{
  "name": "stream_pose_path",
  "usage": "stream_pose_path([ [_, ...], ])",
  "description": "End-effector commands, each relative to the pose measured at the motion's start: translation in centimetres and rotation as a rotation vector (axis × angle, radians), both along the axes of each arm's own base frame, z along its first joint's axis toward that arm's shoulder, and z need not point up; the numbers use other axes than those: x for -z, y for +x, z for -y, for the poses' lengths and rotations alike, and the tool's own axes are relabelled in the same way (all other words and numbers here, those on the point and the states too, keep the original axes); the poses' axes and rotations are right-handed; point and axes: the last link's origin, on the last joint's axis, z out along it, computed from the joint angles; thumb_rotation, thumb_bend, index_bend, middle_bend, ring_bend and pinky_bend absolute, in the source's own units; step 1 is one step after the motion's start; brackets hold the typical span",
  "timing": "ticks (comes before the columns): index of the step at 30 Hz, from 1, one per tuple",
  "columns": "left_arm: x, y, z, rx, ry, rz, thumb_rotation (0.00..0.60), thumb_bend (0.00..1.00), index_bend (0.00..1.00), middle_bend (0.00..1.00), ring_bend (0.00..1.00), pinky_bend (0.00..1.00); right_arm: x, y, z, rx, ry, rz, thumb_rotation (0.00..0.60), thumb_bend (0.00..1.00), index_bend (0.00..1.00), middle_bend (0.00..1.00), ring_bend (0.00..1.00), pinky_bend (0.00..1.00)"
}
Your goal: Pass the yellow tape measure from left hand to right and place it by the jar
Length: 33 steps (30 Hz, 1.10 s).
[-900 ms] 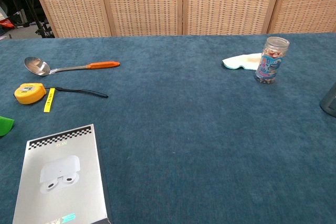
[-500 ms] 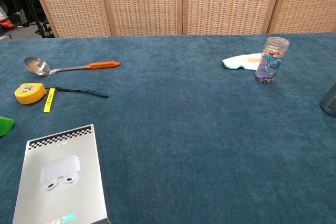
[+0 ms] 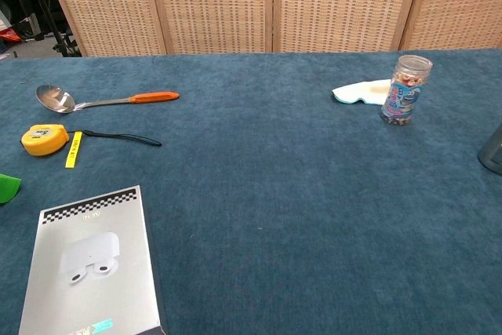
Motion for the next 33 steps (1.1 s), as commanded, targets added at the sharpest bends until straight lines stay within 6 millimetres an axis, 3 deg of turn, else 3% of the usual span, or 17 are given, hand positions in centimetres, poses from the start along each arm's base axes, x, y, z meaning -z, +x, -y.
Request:
stream_pose_path([
  [1,0.0,0.0,0.0,-0.001,0.002,0.003,0.6,0.17,0.01,0.0,0.0,0.0,0.0,0.0,0.0,-0.003,0.001,-0.001,0.6,0.09,0.07,0.0,0.0,0.0],
  [11,-0.1,-0.2,-1.4,-0.031,0.003,0.025,0.6,0.17,0.01,0.0,0.0,0.0,-0.1,-0.1,0.2,0.005,-0.005,0.002,0.6,0.09,0.07,0.0,0.0,0.0],
  [16,-1.9,0.2,-4.4,-0.028,0.029,0.027,0.6,0.17,0.03,0.0,0.0,0.0,0.0,-0.2,0.3,0.01,0.001,-0.001,0.6,0.09,0.07,0.0,0.0,0.0],
  [19,-3.2,0.5,-7.2,-0.028,0.029,0.019,0.6,0.17,0.05,0.0,0.0,0.0,0.2,-0.2,0.3,0.01,0.004,-0.004,0.6,0.09,0.07,0.0,0.0,0.0],
  [27,-2.9,0.8,-12.3,-0.121,-0.133,0.07,0.6,0.19,0.15,0.0,0.0,0.0,0.5,-0.1,0.3,0.013,0.019,-0.006,0.6,0.09,0.07,0.0,0.0,0.0],
  [33,-2.3,0.4,-14.9,-0.177,-0.181,0.07,0.6,0.21,0.22,0.0,0.0,0.0,0.6,-0.2,0.4,0.018,0.024,-0.009,0.6,0.09,0.07,0.0,0.0,0.0],
])
